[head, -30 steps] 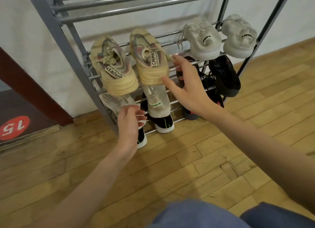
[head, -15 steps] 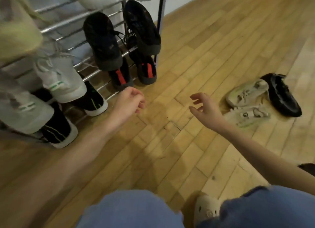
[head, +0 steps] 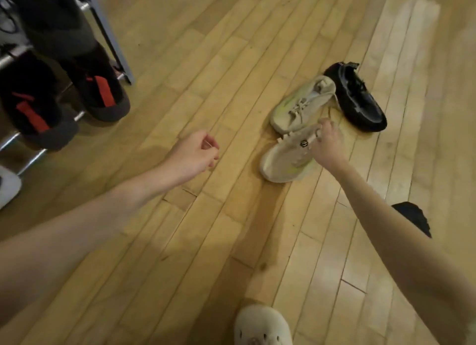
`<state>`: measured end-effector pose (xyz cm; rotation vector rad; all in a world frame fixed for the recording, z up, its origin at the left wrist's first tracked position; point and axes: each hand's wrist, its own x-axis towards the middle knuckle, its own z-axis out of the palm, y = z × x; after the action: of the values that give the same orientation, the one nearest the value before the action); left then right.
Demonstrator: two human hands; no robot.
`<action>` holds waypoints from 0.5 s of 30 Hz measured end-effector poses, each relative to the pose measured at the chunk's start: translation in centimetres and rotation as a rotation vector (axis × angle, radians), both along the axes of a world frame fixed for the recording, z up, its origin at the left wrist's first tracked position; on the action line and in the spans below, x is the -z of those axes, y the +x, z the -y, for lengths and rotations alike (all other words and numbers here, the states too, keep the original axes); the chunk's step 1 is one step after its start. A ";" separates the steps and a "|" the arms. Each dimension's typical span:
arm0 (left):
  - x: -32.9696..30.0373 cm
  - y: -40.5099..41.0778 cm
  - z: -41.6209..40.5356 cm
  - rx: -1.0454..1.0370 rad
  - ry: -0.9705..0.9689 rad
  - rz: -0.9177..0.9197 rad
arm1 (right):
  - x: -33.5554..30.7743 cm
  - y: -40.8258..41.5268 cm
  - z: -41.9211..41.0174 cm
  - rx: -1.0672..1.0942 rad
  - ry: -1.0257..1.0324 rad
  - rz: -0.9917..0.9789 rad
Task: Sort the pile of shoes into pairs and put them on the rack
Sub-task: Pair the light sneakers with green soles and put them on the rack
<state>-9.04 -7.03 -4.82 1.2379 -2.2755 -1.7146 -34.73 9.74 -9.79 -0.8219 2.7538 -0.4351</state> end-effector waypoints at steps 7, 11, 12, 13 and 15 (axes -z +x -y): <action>1.6 -3.4 -1.8 0.076 0.012 0.043 | 0.4 -5.4 1.8 -0.433 0.458 -0.263; 2.5 -3.2 -2.9 0.026 0.081 0.096 | -0.9 -5.8 1.8 -0.540 0.389 -0.197; 2.8 -3.0 -3.1 0.011 0.105 0.115 | -1.4 -5.4 1.8 -0.560 0.329 -0.167; 3.0 -2.8 -3.3 0.001 0.135 0.136 | -2.0 -4.6 1.7 -0.569 0.250 -0.131; 3.3 -2.4 -3.6 0.006 0.214 0.186 | -3.0 -2.9 1.6 -0.547 0.068 -0.039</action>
<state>-11.40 -3.40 -8.10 1.4900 -2.2393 -1.9655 -37.59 8.09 -6.82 -1.5084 2.4110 -0.2146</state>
